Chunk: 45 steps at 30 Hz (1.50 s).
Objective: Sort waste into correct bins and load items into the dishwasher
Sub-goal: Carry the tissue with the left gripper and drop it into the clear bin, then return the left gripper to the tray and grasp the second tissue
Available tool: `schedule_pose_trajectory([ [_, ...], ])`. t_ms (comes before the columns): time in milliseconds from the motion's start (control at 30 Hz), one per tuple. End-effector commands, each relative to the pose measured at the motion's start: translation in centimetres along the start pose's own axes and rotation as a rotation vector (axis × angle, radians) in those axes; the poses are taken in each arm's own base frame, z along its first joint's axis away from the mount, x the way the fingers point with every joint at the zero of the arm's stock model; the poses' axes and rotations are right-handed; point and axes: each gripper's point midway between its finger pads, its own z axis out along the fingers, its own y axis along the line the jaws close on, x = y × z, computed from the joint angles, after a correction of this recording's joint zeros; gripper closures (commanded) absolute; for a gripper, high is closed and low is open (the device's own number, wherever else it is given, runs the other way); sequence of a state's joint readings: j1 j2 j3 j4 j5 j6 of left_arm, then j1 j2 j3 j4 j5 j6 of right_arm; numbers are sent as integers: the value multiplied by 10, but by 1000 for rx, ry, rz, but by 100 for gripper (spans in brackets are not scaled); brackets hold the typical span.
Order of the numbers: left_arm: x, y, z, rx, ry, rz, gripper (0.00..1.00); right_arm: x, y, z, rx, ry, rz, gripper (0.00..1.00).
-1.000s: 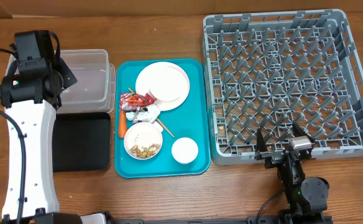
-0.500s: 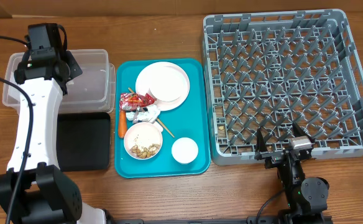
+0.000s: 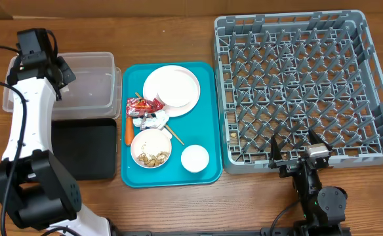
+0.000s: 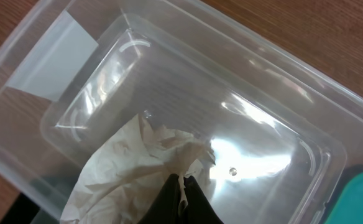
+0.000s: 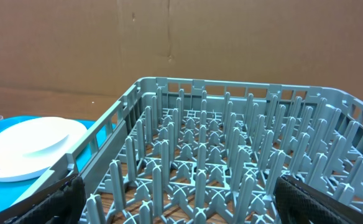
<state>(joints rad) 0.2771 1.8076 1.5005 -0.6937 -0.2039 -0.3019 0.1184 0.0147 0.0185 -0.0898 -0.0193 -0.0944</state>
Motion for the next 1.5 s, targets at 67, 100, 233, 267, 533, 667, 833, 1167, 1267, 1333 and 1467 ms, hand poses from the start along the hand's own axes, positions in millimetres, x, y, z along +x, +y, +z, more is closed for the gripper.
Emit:
schedule_pose_trajectory([
  [67, -6, -8, 11, 70, 8, 12, 96, 2, -1, 0, 5, -5, -4, 0],
  [100, -7, -7, 14, 70, 3, 13, 95, 2, -1, 0, 5, -5, -4, 0],
  [233, -11, -6, 19, 70, -12, 5, 95, 2, -1, 0, 5, -5, -4, 0],
  [267, -12, -6, 20, 71, -14, 4, 93, 2, -1, 0, 5, -5, -4, 0],
  [533, -17, -8, 24, 75, -34, 0, 65, 2, -1, 0, 5, -5, -4, 0],
  [667, -21, -2, 25, 39, -52, -2, 55, 2, -1, 0, 5, -5, -4, 0],
  [833, -22, 2, 25, 17, -60, -6, 47, 2, -1, 0, 5, -5, -4, 0],
  [1167, -13, -41, 13, 216, -22, 19, 47, 2, -1, 0, 5, -5, -4, 0],
  [1267, -19, -47, -2, 219, -58, 40, 45, 2, -1, 0, 5, -5, -4, 0],
  [1333, -25, -48, -16, 217, -90, 44, 45, 2, -1, 0, 5, -5, -4, 0],
  [1467, -41, -49, -58, 235, -176, 42, 43, 2, -1, 0, 5, -5, -4, 0],
])
